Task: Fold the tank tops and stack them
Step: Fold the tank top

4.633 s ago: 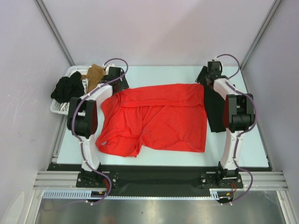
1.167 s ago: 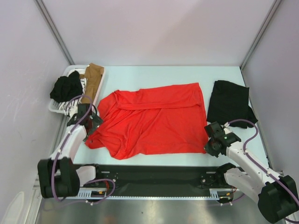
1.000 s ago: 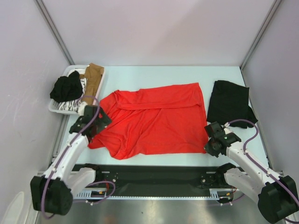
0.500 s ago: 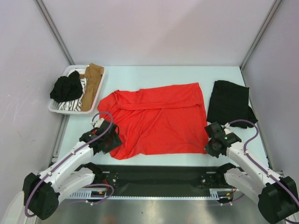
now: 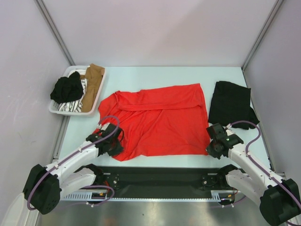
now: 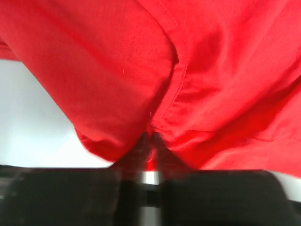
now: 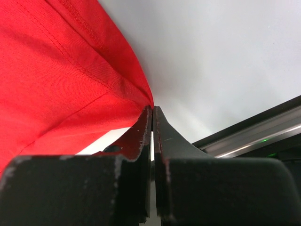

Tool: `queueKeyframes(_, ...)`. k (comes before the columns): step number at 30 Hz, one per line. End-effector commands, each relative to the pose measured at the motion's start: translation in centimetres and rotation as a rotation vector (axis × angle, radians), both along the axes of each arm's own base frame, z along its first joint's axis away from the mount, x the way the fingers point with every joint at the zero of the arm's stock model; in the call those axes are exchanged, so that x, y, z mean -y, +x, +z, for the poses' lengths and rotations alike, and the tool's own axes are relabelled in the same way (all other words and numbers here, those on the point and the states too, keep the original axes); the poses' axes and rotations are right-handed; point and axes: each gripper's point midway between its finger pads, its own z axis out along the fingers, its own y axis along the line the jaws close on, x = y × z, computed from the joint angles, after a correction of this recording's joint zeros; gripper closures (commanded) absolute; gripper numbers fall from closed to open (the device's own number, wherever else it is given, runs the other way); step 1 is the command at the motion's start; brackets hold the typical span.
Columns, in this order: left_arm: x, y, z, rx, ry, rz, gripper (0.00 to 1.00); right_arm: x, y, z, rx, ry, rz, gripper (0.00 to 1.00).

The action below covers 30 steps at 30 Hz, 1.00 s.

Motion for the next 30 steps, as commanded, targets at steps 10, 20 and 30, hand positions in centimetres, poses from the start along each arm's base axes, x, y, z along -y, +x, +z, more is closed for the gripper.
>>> queueKeyframes(10,-1.0,-0.6,2.9,0.051,0.013,0.029,1.0,1.0,0.7,2.2,0.055,-0.033,-0.041,1.0)
queueKeyframes(20,-1.7,-1.9,4.7,0.082,-0.035,0.082,1.0,1.7,0.5,3.6,0.09,-0.036,-0.112,1.0)
queueKeyframes(30,-1.7,1.0,7.2,0.118,-0.05,0.103,1.0,3.0,3.5,9.0,0.245,-0.07,-0.157,0.97)
